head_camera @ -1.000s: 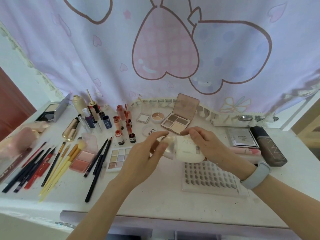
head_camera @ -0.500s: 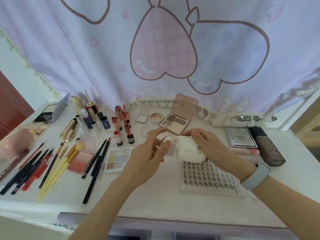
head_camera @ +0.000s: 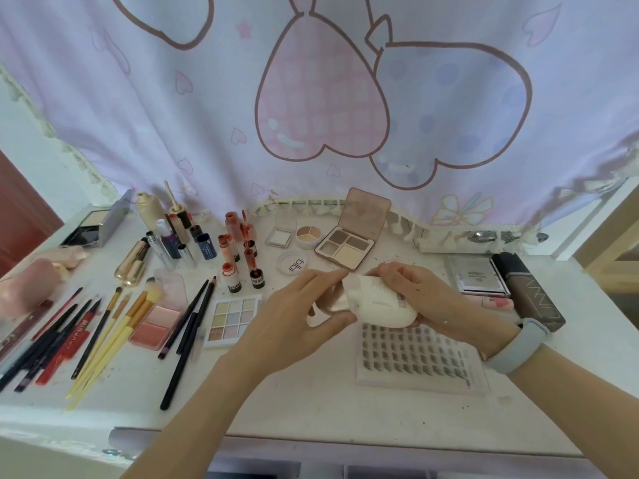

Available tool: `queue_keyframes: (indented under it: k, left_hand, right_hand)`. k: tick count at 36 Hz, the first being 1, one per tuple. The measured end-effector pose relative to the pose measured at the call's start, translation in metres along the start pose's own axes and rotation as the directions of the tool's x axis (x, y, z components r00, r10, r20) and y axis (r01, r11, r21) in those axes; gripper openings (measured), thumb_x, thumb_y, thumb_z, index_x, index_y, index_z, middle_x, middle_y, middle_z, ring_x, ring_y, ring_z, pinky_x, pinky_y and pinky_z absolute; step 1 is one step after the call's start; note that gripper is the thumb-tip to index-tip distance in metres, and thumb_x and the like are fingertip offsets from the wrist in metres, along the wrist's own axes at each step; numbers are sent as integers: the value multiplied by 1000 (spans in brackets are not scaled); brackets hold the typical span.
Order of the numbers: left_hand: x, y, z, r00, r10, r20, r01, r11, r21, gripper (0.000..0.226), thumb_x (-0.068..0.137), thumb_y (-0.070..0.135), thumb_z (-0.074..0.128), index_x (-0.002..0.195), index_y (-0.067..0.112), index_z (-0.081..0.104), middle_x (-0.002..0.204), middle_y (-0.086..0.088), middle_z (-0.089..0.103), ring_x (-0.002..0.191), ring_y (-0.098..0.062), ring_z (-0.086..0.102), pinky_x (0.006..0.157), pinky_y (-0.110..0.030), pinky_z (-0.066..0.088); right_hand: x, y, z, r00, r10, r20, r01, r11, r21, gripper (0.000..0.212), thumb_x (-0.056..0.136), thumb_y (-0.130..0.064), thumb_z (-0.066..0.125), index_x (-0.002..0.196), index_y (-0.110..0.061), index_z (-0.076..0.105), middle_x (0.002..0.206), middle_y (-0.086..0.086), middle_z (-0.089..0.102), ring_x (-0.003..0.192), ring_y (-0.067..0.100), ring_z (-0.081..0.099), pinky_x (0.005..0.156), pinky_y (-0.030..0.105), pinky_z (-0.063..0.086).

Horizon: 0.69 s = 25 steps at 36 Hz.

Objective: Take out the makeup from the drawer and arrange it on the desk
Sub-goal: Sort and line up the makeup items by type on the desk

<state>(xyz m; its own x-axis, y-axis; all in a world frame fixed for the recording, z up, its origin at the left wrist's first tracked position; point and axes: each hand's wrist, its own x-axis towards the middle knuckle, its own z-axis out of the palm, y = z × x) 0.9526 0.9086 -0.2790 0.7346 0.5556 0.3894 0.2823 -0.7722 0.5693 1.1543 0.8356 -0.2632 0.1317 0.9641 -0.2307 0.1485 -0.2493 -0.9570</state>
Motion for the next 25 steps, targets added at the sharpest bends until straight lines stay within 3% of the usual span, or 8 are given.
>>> queue_keyframes:
  k: [2,5,8,11,14,18,20,25]
  left_hand:
    - [0,-2,1,995,-90,-43,86,993,-81,50,79,61,46,117,32,60,88,24,58,77,1,54,69,-11,44]
    - [3,-6,4,963,-240,-120,206,949,-239,33,78,60,48,104,43,59,77,16,62,73,-4,58,66,-15,47]
    - [9,-11,5,926,-343,-158,264,887,-379,22,84,53,56,105,45,56,79,21,60,77,1,58,65,-13,47]
    - [16,-17,5,887,-428,-174,312,832,-459,27,86,35,62,111,41,55,84,18,59,81,7,56,68,-13,49]
    - [22,-23,7,877,-451,-166,349,835,-424,43,82,28,68,121,34,51,95,17,60,86,10,55,71,-8,46]
    - [31,-27,17,886,-451,-110,407,868,-284,58,78,25,71,131,28,47,114,15,55,98,6,52,77,-7,43]
    - [36,-27,23,891,-441,-106,416,888,-195,64,79,23,70,137,23,42,114,11,52,100,0,49,85,-15,38]
    - [41,-26,33,919,-386,-74,383,922,-50,70,81,26,67,142,24,34,125,11,43,98,5,41,83,-8,29]
  right_hand:
    - [-1,1,-3,999,-13,34,15,999,-37,33,90,-40,47,108,-15,61,76,0,60,53,11,58,39,20,39]
    - [-2,1,-9,995,-37,90,45,995,-92,23,84,-38,56,105,-29,59,87,-4,63,67,12,63,49,22,48]
    - [1,5,-16,996,-42,79,48,996,-79,22,86,-25,61,103,-37,55,101,-4,64,81,12,66,67,31,56]
    - [5,8,-24,998,-57,3,57,998,-9,29,86,-16,63,106,-33,53,107,-2,63,84,9,67,69,29,58]
    - [12,11,-33,990,-55,-129,64,996,66,35,85,-11,65,114,-24,51,113,3,60,93,16,64,72,30,57]
    - [20,13,-40,942,-100,-321,98,995,-21,42,82,-8,67,114,-22,45,111,-5,54,94,14,59,73,26,51]
    - [23,15,-40,921,-131,-366,98,990,-106,43,81,-11,69,114,-23,43,105,-11,51,91,8,55,70,20,45]
    - [31,23,-36,906,-186,-381,105,969,-223,38,79,-13,70,106,-23,46,99,-13,53,88,-2,51,67,13,41]
